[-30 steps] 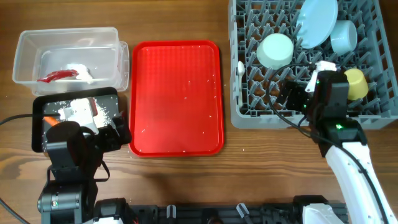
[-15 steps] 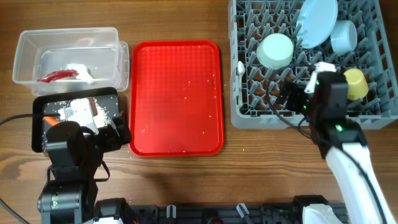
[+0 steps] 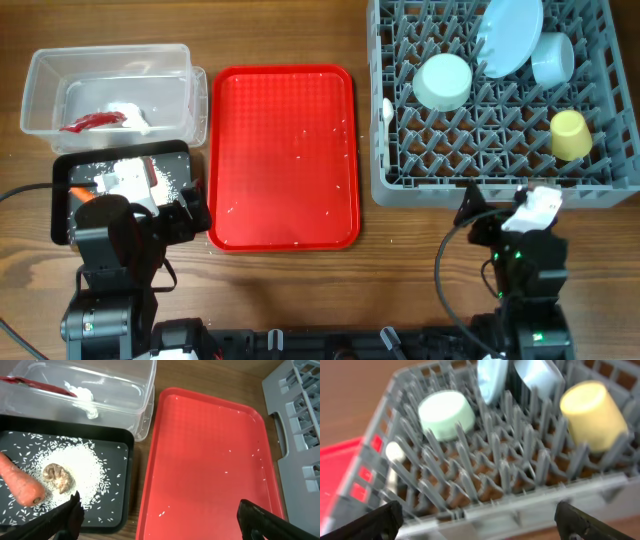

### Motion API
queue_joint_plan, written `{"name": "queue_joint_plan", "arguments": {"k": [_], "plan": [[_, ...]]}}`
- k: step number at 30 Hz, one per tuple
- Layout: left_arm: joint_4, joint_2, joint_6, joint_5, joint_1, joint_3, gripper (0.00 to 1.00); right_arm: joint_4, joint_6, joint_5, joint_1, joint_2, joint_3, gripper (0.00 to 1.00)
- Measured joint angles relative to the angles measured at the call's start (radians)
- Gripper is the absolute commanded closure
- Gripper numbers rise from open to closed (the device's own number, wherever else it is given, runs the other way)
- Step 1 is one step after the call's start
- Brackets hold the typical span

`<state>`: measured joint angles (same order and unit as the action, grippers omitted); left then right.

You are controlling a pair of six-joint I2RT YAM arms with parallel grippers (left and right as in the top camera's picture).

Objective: Sort waste into correct bins and load items into the dishwasher rack

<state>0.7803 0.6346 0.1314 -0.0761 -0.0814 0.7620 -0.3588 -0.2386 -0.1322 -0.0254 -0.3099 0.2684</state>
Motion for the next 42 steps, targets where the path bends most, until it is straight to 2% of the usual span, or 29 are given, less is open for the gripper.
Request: {"name": "queue_joint_plan", "arguments": {"k": [5, 17, 21, 28, 35, 42], "plan": [[0.0, 0.0, 0.0, 0.0, 0.0, 0.0, 0.0, 0.106, 0.0, 0.007, 0.0, 0.023, -0.079, 0.0], [0.0, 0.0, 0.0, 0.0, 0.0, 0.0, 0.0, 0.607, 0.0, 0.041, 0.0, 0.03, -0.231, 0.0], [0.0, 0.0, 0.0, 0.0, 0.0, 0.0, 0.0, 0.673, 0.0, 0.046, 0.0, 0.031, -0.259, 0.0], [0.0, 0.0, 0.0, 0.0, 0.0, 0.0, 0.0, 0.65, 0.0, 0.047, 0.0, 0.067, -0.261, 0.0], [0.0, 0.0, 0.0, 0.0, 0.0, -0.001, 0.0, 0.385, 0.0, 0.051, 0.0, 0.261, -0.262, 0.0], [0.0, 0.0, 0.0, 0.0, 0.0, -0.002, 0.0, 0.37, 0.0, 0.064, 0.0, 0.291, -0.262, 0.0]]}}
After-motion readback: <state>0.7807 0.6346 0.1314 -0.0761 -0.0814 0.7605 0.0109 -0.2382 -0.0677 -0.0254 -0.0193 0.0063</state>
